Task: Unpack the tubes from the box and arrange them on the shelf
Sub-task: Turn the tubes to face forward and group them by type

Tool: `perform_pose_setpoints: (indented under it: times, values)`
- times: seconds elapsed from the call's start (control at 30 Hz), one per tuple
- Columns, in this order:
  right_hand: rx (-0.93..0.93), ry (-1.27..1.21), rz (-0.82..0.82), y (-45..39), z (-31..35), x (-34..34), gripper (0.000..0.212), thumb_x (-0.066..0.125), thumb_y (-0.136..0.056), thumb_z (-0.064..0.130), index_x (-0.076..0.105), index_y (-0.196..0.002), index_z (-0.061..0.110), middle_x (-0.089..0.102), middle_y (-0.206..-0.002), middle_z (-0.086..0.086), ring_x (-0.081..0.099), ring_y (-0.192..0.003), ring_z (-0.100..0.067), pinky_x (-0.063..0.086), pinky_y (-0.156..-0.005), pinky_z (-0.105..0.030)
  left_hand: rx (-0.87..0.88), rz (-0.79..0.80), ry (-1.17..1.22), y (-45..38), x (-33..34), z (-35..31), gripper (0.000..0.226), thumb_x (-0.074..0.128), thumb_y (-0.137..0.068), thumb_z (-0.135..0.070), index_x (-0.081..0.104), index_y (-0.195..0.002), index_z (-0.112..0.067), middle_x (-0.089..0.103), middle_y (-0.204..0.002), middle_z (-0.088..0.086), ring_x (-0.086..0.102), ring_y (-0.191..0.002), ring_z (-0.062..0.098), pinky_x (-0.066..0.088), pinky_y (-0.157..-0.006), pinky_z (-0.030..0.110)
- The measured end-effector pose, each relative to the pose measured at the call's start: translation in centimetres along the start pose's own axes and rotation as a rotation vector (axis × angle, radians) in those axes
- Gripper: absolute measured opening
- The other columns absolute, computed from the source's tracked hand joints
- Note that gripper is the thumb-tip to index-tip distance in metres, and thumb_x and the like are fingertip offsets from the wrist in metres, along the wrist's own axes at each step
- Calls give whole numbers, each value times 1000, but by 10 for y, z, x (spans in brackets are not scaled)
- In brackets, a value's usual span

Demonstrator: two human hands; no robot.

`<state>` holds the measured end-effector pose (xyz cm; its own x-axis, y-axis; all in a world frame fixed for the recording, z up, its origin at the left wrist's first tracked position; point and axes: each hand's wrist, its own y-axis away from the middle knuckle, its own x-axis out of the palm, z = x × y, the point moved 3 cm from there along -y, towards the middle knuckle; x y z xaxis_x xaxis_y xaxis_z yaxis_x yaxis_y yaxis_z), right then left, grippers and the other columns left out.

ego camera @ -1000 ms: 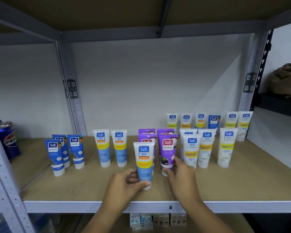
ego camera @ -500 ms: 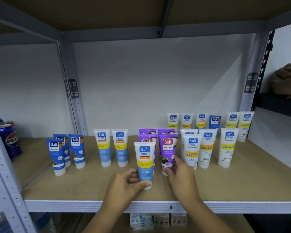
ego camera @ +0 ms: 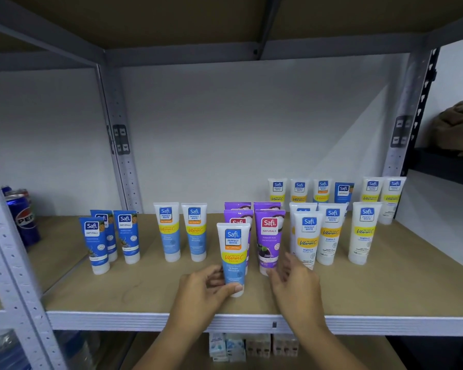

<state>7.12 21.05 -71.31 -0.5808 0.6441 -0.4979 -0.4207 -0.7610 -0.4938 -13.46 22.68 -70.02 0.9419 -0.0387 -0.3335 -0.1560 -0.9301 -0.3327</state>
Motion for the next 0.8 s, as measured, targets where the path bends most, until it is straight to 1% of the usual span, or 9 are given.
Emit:
perform_pose_setpoints:
  times: [0.13,0.23,0.33,0.43,0.5,0.53,0.6,0.67,0.8]
  values:
    - [-176,101,1,33,13,-10,26,68,-86,39,67,-109,26,73,-95,6,66,-80,-13,48,-67,-22,4,-27,-8,5,-6,-2,36,88,-70,-21,70,-99,-33,76,-88,-16,71,-85,-2,54,-73,11]
    - [-408,150,153,51,28,-1,30,63,-84,53,71,-101,30,73,-98,16,68,-85,-3,52,-71,-17,-20,-32,14,9,-15,1,36,87,-71,-16,71,-102,-25,77,-89,-14,72,-85,-1,54,-74,12]
    - [-619,220,291,58,48,15,38,59,-82,59,72,-101,29,73,-100,16,67,-93,-2,53,-77,-15,-45,-45,1,12,-30,6,36,86,-72,-12,71,-103,-22,77,-89,-13,72,-85,-1,54,-73,11]
    - [-725,263,404,56,66,29,37,55,-85,58,68,-102,28,71,-101,14,67,-94,-5,56,-71,-19,-50,-58,-66,11,-51,10,38,85,-74,-18,68,-107,-26,75,-97,-12,69,-88,-7,52,-75,8]
    - [-777,290,469,51,73,36,40,52,-87,55,68,-110,25,70,-111,10,66,-103,-8,57,-78,-20,-55,-62,-119,7,-64,16,41,84,-75,-23,65,-111,-29,73,-99,-15,67,-92,-9,51,-77,6]
    - [-787,287,519,48,75,38,44,50,-90,54,65,-120,24,67,-122,8,62,-114,-9,54,-89,-21,-61,-65,-139,4,-69,19,41,84,-75,-24,65,-112,-28,73,-99,-15,67,-92,-9,51,-78,6]
    - [-809,273,619,43,76,43,53,44,-95,53,52,-139,25,51,-146,7,44,-136,-8,31,-110,-17,-66,-72,-154,-3,-76,25,40,83,-76,-22,68,-113,-22,74,-98,-13,69,-93,-6,52,-82,10]
    - [-830,277,681,38,76,45,58,41,-97,53,39,-149,27,36,-156,10,29,-144,-4,13,-112,-10,-69,-68,-172,-11,-80,28,40,83,-77,-20,69,-115,-19,75,-99,-11,69,-93,-4,54,-87,14]
    - [-848,269,755,32,80,46,60,41,-97,54,36,-150,26,31,-158,10,25,-145,-4,14,-113,-11,-84,-41,-189,-24,-79,30,37,80,-79,-22,69,-114,-19,75,-102,-10,69,-95,-4,53,-91,19]
